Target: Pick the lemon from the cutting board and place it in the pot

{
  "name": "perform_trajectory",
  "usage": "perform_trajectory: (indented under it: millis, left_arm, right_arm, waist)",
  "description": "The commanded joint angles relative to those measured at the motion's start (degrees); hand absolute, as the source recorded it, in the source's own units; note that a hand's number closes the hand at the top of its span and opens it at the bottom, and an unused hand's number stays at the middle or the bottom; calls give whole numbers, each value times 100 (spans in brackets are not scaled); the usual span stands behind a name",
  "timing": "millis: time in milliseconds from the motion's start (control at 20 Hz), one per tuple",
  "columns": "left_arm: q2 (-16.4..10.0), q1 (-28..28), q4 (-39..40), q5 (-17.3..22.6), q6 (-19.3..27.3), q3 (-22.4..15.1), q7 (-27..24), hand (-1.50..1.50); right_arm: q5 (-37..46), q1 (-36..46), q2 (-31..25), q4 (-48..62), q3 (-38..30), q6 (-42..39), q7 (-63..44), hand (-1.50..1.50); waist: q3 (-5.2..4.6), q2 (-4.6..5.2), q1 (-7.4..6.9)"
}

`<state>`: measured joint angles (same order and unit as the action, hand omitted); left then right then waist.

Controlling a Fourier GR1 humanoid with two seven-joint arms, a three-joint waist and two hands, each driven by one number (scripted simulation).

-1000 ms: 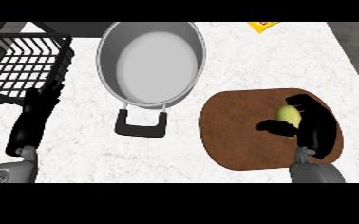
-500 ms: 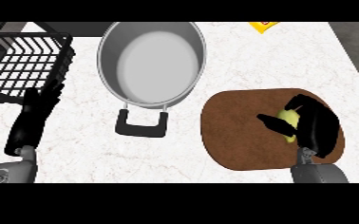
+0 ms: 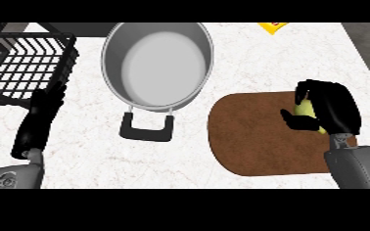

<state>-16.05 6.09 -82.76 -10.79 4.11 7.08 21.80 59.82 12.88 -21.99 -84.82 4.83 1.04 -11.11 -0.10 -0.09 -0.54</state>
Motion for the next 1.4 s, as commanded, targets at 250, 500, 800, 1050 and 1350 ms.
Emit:
perform_trajectory:
  millis: [250, 500, 800, 1050, 1350]
  left_arm:
    - [-181, -237, 78, 136, -124, 284, -224, 0]
    - [-136, -194, -164, 142, -141, 217, 20, 0]
    - [-243, -17, 105, 39, -204, 283, -139, 0]
    - [-28, -169, -118, -18, -96, 173, 20, 0]
    - [-165, 127, -63, 100, -266, 288, 179, 0]
  right_arm:
    - [-642, 107, 56, -1773, -360, 450, 603, 150]
    - [-1791, 494, 92, -2861, -826, 101, 799, 150]
    - [-1839, 1531, 61, -3796, -602, -936, -404, 150]
    - [-1353, 2512, 551, -3650, 461, -1576, -1728, 150]
    - [-1245, 4167, 1404, -2661, 928, -2090, -2999, 150]
  waist:
    - [8, -25, 104]
    - [11, -31, 93]
    - [3, 0, 58]
    - [-1, 0, -17]
    - [-6, -3, -47]
